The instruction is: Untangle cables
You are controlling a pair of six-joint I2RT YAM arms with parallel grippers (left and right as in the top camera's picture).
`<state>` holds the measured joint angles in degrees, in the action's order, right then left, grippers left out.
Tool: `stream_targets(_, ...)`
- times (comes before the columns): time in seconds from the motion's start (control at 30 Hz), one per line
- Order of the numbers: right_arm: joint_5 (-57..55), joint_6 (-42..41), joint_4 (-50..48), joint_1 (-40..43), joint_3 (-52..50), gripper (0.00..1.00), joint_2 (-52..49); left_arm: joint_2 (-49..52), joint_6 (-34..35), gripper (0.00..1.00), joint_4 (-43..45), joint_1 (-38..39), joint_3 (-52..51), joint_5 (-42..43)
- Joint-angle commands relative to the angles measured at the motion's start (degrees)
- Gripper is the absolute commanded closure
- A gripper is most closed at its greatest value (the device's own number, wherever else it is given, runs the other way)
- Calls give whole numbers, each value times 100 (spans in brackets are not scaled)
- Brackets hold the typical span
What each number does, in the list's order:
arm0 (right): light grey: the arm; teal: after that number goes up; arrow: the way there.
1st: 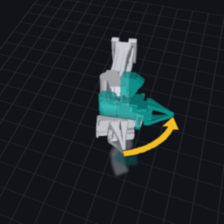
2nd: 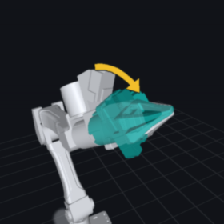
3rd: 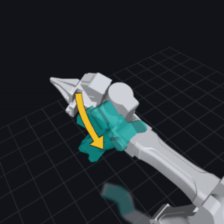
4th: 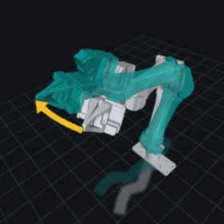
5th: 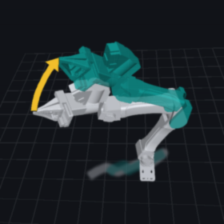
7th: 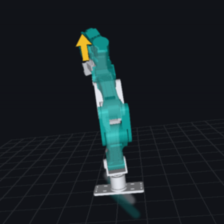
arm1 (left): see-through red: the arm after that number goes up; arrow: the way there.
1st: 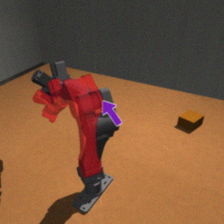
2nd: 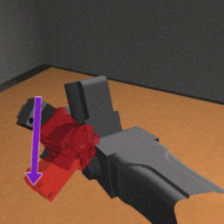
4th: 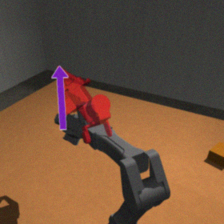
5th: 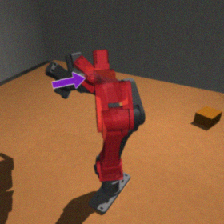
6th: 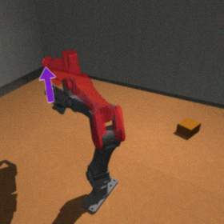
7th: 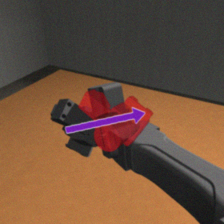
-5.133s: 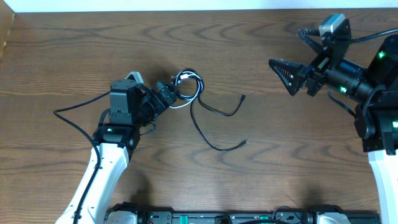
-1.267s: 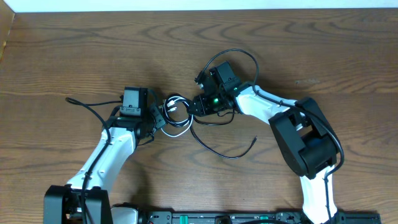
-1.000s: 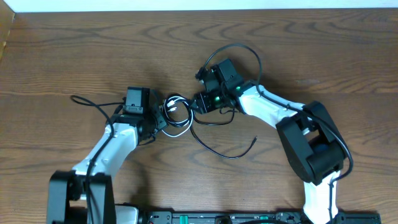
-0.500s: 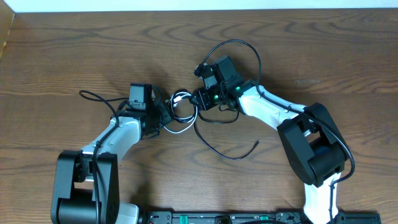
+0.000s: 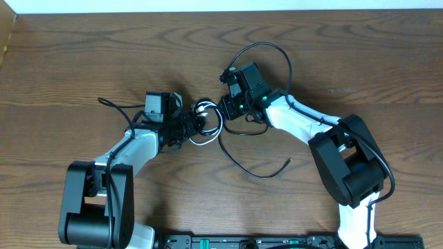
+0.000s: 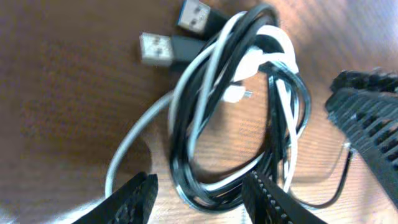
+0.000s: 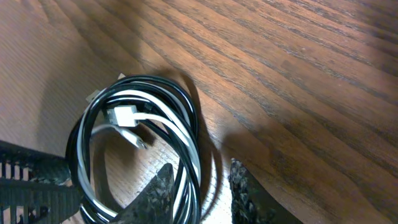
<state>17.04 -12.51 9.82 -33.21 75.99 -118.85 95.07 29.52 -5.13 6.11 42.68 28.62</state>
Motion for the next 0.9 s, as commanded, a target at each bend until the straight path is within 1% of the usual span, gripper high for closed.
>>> stream_targets(0.0,-105,59,66,-125,-35,76,109,39,-140,50,-195,9,-55,-219)
stream_targets(0.2,-109,61,138,-317,-35,77,107,42,-140,50,-251,9,-55,-232)
stream_targets(0.33,-160,63,179,-365,-35,76,107,42,-140,56,-251,22,-55,-229)
stream_targets(0.4,-216,63,179,-363,-35,76,107,42,-142,56,-247,52,-55,-232)
stream_targets(0.47,-219,107,155,-361,-35,69,107,42,-144,49,-247,101,-55,-234)
stream_targets(0.6,-216,164,-151,-352,-35,63,107,42,-144,49,-223,177,-55,-240)
stream_targets(0.73,-278,361,-448,-323,-35,63,107,42,-142,49,-225,175,-55,-313)
stream_targets(0.87,-608,361,-369,-319,-35,66,107,42,-142,49,-227,175,-55,-385)
